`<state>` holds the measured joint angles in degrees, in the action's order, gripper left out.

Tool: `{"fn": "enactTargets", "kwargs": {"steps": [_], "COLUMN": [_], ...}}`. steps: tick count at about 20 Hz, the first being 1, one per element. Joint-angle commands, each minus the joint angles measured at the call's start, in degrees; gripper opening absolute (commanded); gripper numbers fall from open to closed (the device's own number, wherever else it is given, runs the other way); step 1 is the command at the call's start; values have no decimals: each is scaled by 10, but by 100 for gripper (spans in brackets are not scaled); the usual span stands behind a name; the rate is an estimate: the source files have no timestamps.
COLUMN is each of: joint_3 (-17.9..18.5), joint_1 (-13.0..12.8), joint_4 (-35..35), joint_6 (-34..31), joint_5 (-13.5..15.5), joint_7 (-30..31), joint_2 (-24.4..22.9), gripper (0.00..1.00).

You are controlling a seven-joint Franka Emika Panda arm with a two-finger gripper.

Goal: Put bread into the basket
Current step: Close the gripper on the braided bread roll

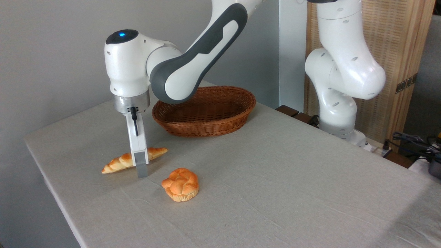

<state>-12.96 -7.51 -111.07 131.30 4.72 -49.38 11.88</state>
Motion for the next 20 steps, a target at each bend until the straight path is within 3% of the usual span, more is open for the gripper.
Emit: {"fn": "enactTargets", "kwargs": {"steps": [1, 20], "joint_3": [-2, -2], "joint_1": [6, 7], "joint_4": [-4, -3], "joint_6": [18, 18], "joint_5": [4, 6], "joint_7": [-10, -7], "joint_2": [6, 4], "gripper": [47, 43]}}
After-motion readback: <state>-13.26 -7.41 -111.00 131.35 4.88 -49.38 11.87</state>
